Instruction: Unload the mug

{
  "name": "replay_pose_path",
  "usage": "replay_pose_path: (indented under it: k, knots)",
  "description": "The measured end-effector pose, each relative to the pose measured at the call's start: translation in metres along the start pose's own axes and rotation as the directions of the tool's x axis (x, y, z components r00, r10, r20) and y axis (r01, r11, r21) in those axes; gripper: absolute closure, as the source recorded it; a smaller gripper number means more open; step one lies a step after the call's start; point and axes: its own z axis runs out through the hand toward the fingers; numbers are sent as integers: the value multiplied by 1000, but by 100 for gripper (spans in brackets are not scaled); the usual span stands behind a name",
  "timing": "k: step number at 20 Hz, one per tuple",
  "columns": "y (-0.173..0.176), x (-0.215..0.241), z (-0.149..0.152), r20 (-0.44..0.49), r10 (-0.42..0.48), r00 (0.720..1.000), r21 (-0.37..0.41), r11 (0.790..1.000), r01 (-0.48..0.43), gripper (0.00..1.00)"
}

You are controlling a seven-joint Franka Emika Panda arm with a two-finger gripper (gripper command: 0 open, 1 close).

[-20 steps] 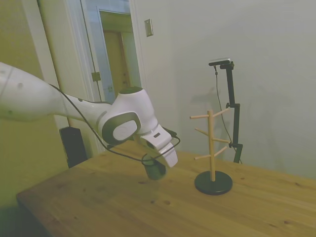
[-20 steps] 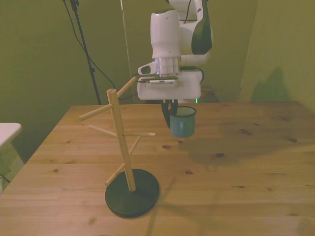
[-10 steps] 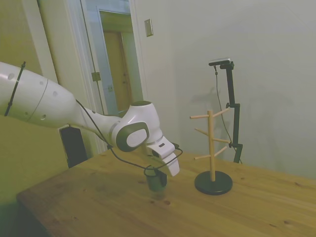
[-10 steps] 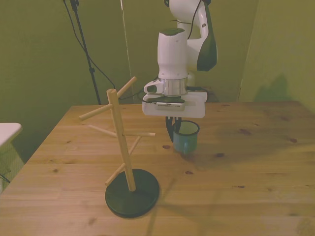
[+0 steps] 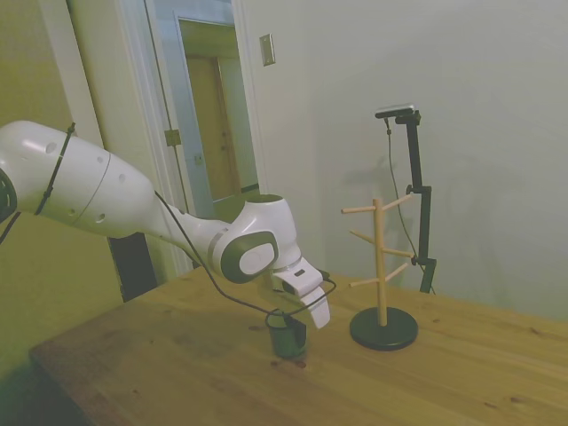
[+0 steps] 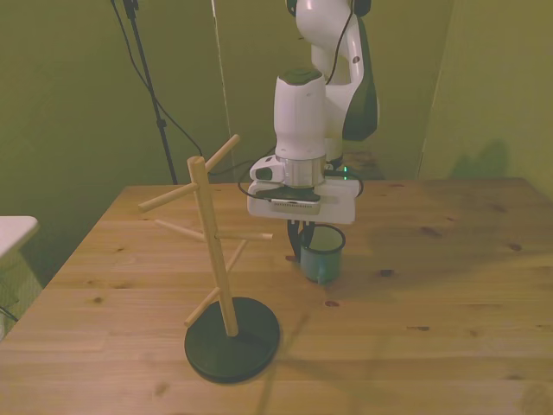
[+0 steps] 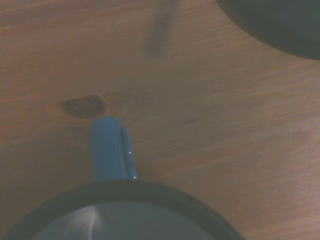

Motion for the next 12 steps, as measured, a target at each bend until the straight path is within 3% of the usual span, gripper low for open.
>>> replay_pose_path:
  k: [3,4,12]
  knots:
    - [0,-1,0,1,-1,1000,0,1000,1,100]
    - [0,-1,0,2,1,1000,1,1000,-1,0]
    - [1,-2,-2,42,-28,999,18,999,27,0]
